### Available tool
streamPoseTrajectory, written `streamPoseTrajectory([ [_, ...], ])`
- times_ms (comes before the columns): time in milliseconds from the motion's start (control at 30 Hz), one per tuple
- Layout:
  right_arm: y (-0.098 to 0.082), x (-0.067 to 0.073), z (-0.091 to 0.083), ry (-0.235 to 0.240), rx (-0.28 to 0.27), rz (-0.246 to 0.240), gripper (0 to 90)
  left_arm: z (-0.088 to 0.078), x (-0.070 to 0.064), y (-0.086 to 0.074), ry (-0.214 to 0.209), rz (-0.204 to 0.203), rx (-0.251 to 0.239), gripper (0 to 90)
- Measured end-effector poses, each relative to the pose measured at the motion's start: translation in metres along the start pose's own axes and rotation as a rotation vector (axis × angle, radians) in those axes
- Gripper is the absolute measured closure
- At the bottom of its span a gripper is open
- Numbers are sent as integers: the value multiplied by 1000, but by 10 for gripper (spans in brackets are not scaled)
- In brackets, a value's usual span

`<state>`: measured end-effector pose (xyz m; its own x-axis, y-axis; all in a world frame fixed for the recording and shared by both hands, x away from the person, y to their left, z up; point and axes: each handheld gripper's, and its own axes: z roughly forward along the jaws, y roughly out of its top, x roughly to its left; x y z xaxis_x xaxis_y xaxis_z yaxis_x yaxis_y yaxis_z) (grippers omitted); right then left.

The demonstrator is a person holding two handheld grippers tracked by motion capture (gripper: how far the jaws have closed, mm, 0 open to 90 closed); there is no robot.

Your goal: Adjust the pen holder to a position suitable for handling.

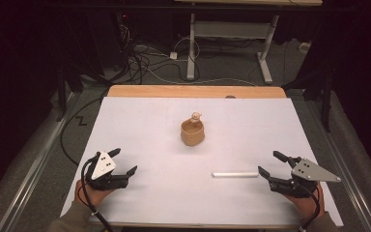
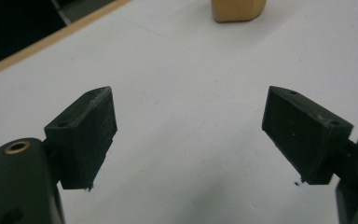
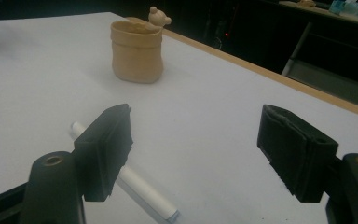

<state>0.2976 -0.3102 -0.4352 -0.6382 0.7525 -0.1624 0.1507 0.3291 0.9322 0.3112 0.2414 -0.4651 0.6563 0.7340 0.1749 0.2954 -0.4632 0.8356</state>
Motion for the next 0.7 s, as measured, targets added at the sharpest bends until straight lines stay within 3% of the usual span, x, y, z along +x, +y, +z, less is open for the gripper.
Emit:
streamPoseTrajectory([
  [100,-2,1,1,7,5,4,264,3,-1,-1,-9,-5,1,171],
  [333,-3,3,5,22,26,-6,264,1,-9,-2,-16,31,13,171],
  [433,-4,4,6,35,41,-12,270,-4,-12,-1,-15,39,-20,183],
  [567,-5,4,10,49,63,-18,276,-2,-12,1,-20,64,-5,184],
  [700,-7,3,11,54,80,-14,276,-2,-9,7,-36,50,-12,196],
])
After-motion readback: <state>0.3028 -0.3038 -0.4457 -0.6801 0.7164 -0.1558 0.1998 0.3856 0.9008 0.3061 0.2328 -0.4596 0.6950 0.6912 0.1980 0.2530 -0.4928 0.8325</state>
